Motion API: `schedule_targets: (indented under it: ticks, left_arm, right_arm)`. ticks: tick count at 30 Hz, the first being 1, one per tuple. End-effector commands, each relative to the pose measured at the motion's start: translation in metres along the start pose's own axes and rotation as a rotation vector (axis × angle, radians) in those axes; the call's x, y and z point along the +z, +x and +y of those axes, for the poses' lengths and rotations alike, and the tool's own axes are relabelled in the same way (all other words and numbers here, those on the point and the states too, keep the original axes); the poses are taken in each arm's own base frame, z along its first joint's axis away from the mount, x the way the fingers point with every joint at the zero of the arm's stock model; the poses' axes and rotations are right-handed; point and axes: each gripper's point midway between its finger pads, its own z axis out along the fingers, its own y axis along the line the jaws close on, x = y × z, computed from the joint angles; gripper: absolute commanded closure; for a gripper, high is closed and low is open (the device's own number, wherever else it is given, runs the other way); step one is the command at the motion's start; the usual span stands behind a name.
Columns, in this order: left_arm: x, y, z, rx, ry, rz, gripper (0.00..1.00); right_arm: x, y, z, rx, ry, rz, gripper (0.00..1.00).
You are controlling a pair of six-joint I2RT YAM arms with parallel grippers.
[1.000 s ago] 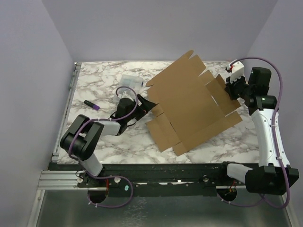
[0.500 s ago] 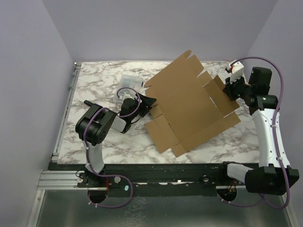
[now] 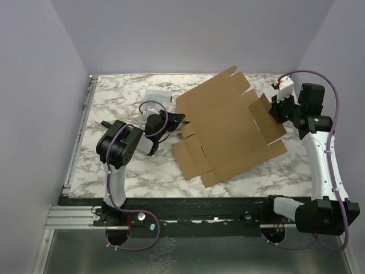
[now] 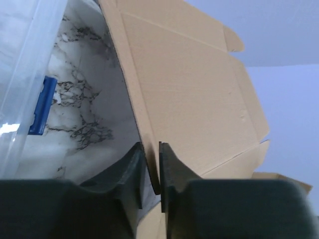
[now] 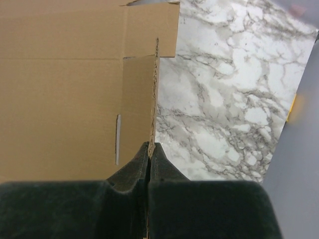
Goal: Fold the paper box
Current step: Fold the paper box at the center of the board.
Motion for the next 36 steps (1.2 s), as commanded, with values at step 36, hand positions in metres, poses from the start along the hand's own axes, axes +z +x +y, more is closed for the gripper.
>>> schedule_targets:
  ticks: [36]
  left_arm:
    - [-0.199,0.002,-0.007,0.543,-0.115,-0.239,1.0]
  right_arm:
    - [0.124,0.068,0.071,0.176,-0.428,0.064,0.99]
